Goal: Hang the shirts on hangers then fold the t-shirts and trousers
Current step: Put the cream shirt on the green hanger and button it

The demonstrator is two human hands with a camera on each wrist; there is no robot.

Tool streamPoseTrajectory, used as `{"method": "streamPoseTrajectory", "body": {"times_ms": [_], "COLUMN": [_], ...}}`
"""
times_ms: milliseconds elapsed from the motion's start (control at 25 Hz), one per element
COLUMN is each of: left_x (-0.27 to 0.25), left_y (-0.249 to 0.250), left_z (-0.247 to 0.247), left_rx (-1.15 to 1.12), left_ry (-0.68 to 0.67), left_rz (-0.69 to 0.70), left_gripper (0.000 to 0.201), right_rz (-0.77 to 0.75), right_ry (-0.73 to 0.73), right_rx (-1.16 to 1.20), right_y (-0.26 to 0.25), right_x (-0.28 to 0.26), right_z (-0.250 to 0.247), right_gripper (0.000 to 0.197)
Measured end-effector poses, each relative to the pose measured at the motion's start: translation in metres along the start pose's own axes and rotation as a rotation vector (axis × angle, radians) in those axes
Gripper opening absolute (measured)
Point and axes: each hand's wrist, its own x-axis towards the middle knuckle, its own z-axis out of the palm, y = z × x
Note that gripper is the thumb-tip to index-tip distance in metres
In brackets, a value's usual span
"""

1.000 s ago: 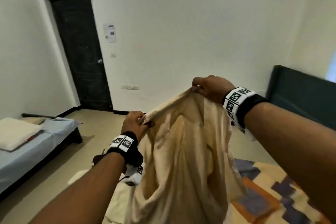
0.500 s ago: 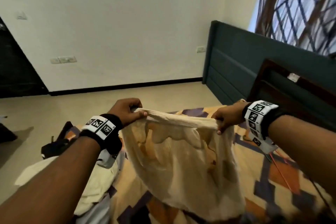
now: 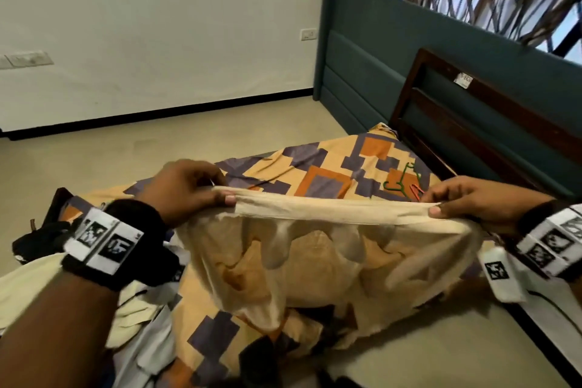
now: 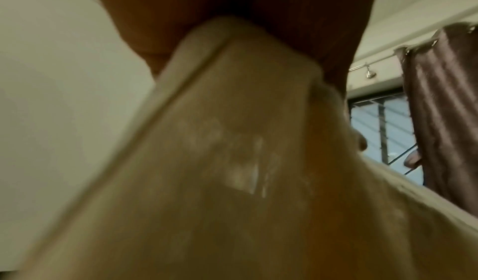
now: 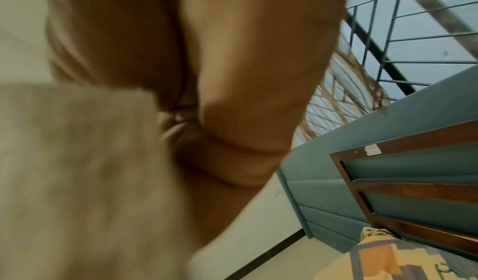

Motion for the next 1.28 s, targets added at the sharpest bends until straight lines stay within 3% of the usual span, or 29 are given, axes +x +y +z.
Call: {"method": "streamPoseTrajectory", "body": {"times_ms": [160,200,280,360,560,720,880,1040,1160,1280], "left_x": [0.057,0.08,0.134,0.202,0.354,0.436,0.466,0.487,0.489,0.492], "left_y": [0.017,0.011,-0.005,-0.028,-0.115,-0.19,-0.263,-0.321,-0.346,-0.356], "left_z": [-0.012,-0.004,0.03,0.086,0.272,0.421,0.516,0.583,0.604,0.611], "left_rx": [-0.161,-0.184,-0.19,-0.09,0.272,0.343,0.299,0.31,0.403,0.405], "left_ry": [-0.074,-0.108,-0.146,-0.164,-0.348,-0.485,-0.451,-0.448,-0.369,-0.301], "left_rz": [0.086,0.066,-0.02,-0.11,-0.343,-0.447,-0.55,-0.571,-0.557,-0.521], "left_gripper": [0.033,0.039,0.038,0.026,0.023,0.032,0.034,0.03,0.018,0.015], "right_rz": [-0.027,-0.029,-0.004,0.044,0.21,0.243,0.24,0.197,0.217,0.201], "right_ry": [0.007,0.003,0.022,0.073,0.148,0.194,0.264,0.348,0.404,0.371], "right_rx": [0.061,0.06,0.08,0.056,-0.158,-0.217,-0.28,-0.358,-0.353,-0.403], "right_y": [-0.005,-0.007,0.001,0.028,0.178,0.312,0.398,0.474,0.497,0.495], "right_x": [0.005,0.02,0.066,0.129,0.334,0.465,0.54,0.6,0.627,0.631], "right_z": [-0.045,-0.059,-0.089,-0.125,-0.203,-0.218,-0.222,-0.216,-0.216,-0.23], "right_gripper": [0.055,0.055,0.035,0.013,0.018,0.013,0.002,0.018,0.014,0.013]}}
